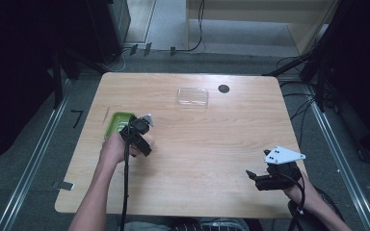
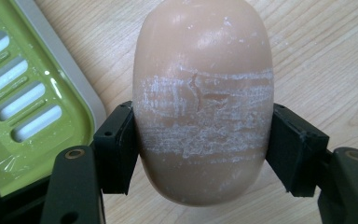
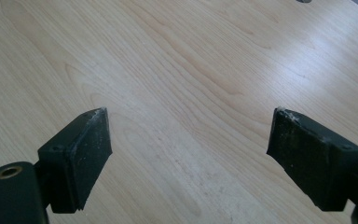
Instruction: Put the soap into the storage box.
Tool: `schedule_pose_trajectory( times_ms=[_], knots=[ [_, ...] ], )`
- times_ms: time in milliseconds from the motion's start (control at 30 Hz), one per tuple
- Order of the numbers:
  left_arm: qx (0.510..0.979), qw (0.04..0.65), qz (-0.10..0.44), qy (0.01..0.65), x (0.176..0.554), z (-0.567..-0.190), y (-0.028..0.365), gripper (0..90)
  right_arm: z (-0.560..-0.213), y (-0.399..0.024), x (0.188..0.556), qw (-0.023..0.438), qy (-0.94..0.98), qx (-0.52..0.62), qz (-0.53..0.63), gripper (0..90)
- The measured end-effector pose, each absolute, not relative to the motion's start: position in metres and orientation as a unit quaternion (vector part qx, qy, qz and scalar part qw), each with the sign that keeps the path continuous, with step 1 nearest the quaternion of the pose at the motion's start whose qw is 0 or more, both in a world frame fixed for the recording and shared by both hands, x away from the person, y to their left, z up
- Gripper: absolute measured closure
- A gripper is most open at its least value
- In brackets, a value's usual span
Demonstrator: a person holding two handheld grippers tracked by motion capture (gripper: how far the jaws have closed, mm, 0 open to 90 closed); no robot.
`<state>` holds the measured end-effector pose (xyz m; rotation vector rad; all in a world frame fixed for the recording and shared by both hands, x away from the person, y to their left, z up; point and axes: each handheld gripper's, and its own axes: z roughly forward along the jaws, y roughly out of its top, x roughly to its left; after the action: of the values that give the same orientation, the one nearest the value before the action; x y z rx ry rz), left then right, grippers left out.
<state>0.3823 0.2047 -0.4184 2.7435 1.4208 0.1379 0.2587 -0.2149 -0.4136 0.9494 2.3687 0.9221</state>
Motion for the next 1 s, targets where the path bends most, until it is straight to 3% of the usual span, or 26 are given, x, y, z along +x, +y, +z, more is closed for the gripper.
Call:
schedule_pose_trajectory(
  times_ms=[1000],
  knots=[
    [0.87,0.037,0.059,0.488,0.386,-0.405,0.232,33.9,-0.414,-0.215,0.259,0.211,0.854,0.341,0.33,13.4]
  ],
)
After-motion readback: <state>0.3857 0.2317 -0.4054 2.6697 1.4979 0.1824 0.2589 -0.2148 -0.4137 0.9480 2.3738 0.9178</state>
